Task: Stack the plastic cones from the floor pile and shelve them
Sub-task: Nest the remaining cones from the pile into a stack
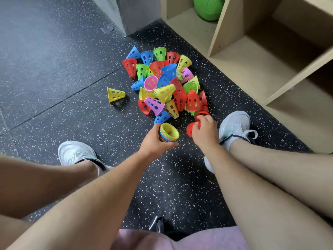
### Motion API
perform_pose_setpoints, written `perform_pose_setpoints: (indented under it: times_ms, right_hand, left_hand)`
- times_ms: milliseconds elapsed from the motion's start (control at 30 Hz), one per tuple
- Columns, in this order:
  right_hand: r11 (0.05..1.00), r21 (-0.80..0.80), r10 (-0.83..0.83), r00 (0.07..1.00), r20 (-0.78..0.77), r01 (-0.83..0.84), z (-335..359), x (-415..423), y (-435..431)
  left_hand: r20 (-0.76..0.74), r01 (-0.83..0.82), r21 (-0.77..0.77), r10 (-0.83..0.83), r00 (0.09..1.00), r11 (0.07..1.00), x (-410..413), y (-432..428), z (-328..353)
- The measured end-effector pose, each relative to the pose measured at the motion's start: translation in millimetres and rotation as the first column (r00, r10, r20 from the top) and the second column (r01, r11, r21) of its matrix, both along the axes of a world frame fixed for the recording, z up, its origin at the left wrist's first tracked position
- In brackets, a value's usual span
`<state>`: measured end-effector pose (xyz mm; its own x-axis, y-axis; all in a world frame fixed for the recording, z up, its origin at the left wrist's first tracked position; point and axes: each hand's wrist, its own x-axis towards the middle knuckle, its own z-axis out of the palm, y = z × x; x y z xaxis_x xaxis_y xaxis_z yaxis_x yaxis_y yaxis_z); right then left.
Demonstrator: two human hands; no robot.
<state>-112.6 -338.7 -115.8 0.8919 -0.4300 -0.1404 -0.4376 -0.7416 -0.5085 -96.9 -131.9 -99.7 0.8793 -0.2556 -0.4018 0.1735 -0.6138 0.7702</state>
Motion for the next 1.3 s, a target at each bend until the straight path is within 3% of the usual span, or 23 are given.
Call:
perform_pose_setpoints:
  times_ms: [167, 333, 433, 533, 667, 767, 900, 1033, 1300]
  right_hand:
    - [0.993, 0.087, -0.071, 0.987, -0.146, 0.085, -13, 16, -19]
    - [0.925, 0.292, -0.209, 0.967, -0.144, 0.244, -9, 21, -14]
    - [0.895, 0.351, -0.186, 0.946, -0.267, 0.275, -3, 16, -9]
    - [0.905, 0.351, -0.14, 0.947, -0.289, 0.241, -8, -1, -3]
    - [0.933, 0.318, -0.127, 0.98, -0.153, 0.171, -13, -15, 7]
    - [0.973, 0.203, -0.082, 0.989, -0.125, 0.106, -11, -12, 13]
    - [0.992, 0.1, -0.055, 0.982, -0.182, 0.075, -8, -10, 14]
    - [0.988, 0.15, 0.004, 0.954, -0.3, 0.043, -6, -10, 17]
    - [0.984, 0.17, 0.011, 0.949, -0.314, 0.045, -17, -16, 23]
  left_hand:
    - [-0.025, -0.006, 0.002, 0.006, 1.0, 1.0, 1, 3, -5]
    - [-0.028, 0.005, 0.033, -0.004, 1.0, 0.999, 0, 4, -11]
    - [-0.038, 0.016, 0.046, -0.014, 0.999, 0.999, -1, 3, -17]
    - [-0.036, 0.019, 0.045, -0.018, 0.999, 0.999, -1, 1, -19]
    - [-0.031, 0.019, 0.044, -0.018, 0.999, 0.999, 0, -3, -19]
    - [-0.027, 0.026, 0.046, -0.025, 0.999, 0.999, -1, -3, -21]
    - [-0.029, 0.025, 0.046, -0.023, 0.999, 0.999, -2, -1, -23]
    - [-0.024, 0.02, 0.058, -0.018, 1.0, 0.998, -2, 2, -24]
    - [-0.026, 0.009, 0.072, -0.007, 1.0, 0.997, -3, 7, -24]
